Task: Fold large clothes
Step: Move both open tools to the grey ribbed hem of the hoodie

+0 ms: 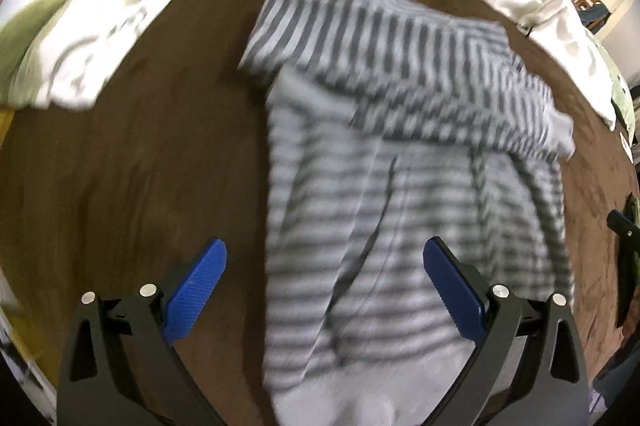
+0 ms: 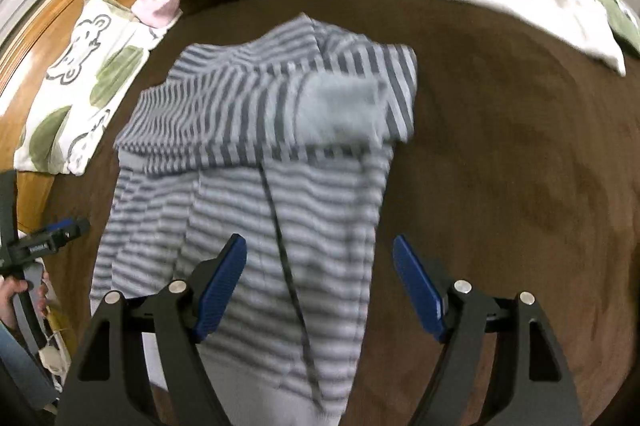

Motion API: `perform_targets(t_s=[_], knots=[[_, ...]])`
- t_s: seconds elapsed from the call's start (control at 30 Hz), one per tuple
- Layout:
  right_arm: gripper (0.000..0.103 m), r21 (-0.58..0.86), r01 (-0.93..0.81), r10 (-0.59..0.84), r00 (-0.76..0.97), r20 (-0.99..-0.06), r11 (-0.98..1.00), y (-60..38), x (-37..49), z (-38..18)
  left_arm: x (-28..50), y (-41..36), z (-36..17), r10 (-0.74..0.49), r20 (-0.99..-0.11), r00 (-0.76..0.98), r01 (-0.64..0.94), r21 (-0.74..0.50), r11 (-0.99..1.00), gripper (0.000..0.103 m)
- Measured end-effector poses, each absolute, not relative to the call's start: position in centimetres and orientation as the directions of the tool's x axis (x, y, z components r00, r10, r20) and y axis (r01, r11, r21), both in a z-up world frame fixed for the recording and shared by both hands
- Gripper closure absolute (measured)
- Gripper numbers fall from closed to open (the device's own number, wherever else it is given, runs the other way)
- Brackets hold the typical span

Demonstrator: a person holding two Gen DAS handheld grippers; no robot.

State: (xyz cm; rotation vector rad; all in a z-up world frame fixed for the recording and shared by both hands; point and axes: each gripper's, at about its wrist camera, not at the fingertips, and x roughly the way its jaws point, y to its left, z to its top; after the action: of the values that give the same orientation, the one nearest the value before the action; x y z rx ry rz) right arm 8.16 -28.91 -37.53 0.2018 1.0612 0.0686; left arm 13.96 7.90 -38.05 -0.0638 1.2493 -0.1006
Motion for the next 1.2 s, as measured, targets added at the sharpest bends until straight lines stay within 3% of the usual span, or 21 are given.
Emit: perform_targets(t_s=[0.33,0.6,0.9,1.1,1.2], knots=[[0.027,0.221,0.18,0.137,0.388,-0.911,0.958,-28.2,1.7,-42.8,8.8,10.7,-41.5,-0.13,-0.96,0.248,-0.004,-0.135,0.991,0.007],[0.027,0.194,0.194,0.127,0.312,-0.942,0.961,-27.0,-1.2,-45.5,5.0,11.2,-43.3,-0.219,-0.953,0.211,-0.023,-0.229,0.973,0.007],[0.027,0.197,0.192,0.138,0.285,-0.949,0.961,-25.8,-1.9,-46.6,3.6,10.9,-44.3,-0.247,-0.949,0.198,-0.012,-0.254,0.967,0.007],[0.047,0.186,0.18,0.131,0.28,-0.951,0.966,-25.3,-1.7,-46.6,3.3,10.1,-44.2,-0.33,-0.925,0.187,0.016,-0.333,0.943,0.01],[0.061,0.168,0.171,0.117,0.276,-0.954,0.971,-25.0,-1.5,-46.5,3.3,9.1,-44.2,-0.339,-0.923,0.184,0.038,-0.338,0.94,0.028]])
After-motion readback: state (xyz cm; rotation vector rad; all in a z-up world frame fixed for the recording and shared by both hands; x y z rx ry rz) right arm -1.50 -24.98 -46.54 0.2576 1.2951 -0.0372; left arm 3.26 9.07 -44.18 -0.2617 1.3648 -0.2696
